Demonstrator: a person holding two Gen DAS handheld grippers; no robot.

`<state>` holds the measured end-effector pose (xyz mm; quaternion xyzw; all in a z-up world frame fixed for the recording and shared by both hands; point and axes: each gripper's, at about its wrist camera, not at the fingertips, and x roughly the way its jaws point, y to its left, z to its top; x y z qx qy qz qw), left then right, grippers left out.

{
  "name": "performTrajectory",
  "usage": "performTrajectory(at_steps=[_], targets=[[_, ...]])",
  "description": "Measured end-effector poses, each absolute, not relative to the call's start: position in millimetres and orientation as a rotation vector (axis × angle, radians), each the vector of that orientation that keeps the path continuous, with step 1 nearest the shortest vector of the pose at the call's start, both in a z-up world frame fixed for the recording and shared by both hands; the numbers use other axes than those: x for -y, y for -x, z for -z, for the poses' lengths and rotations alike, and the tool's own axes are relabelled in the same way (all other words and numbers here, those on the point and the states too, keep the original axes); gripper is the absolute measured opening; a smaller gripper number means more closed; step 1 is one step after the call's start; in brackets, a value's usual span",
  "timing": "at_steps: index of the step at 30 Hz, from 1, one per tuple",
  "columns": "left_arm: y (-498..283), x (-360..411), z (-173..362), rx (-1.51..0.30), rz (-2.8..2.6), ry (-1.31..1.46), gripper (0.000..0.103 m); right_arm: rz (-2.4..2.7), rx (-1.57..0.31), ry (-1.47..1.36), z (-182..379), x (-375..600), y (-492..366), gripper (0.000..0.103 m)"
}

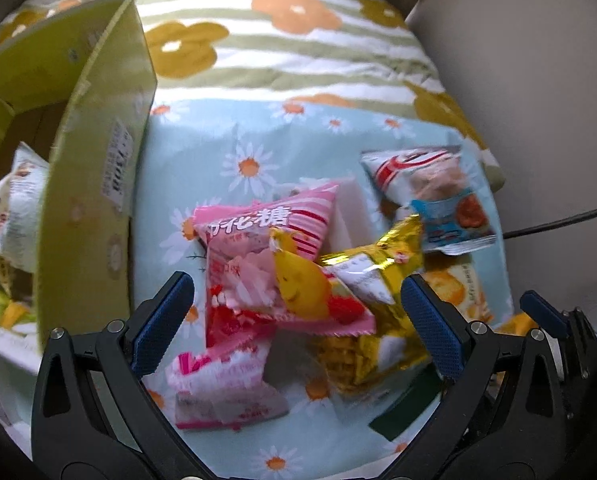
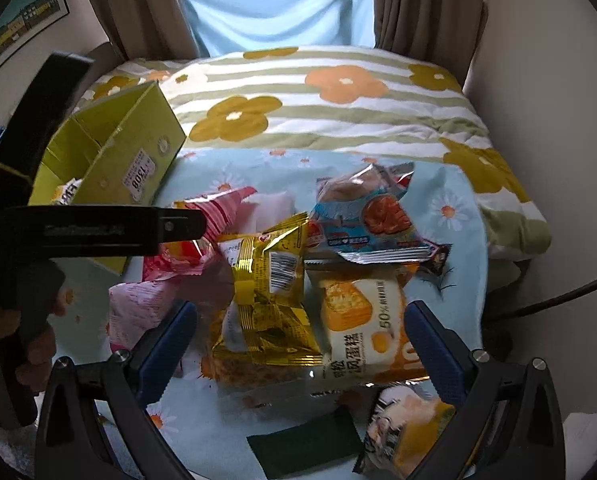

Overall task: Organize snacks
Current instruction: 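Grasp the gold bag with the right tool while the left tool grasps the pink marshmallow bag, then carry both bags over the yellow box and open both tools to drop them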

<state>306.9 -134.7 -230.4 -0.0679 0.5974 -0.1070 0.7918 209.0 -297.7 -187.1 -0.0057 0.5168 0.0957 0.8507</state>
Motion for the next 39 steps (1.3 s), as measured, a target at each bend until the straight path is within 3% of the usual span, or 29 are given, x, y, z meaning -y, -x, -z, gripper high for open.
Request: performTrajectory(at_steps=[5,8,10,17,22,31,37,39], targets=[[-326,129,254,-1.347,0.227,0.181,0.100,-0.215,-1.146,0.038,208,285,-226,0.103],[-333,123,266,-1.384,0.230,0.215,0.095,-0.223,-1.168,0.038,216,280,-235,0.103],[-337,119,274,-1.409,0.233,0.237,0.087,-0.231,-1.179,0.043,220,277,-239,0.103],[-339,115,284,-1.439,0.282,0.303,0.077,-0.246,-1.219,0.042,233,269,-247,0.101],[-339,112,281,-1.427,0.302,0.316,0.069,-0.257,-1.237,0.041,239,263,-251,0.090],[-339,107,266,-1.379,0.317,0.287,0.069,-0.262,-1.263,0.042,249,258,-256,0.073],[-335,103,257,-1.358,0.318,0.269,0.069,-0.254,-1.269,0.027,255,259,-261,0.048],[-334,103,254,-1.348,0.319,0.267,0.068,-0.247,-1.263,0.023,254,259,-261,0.046]])
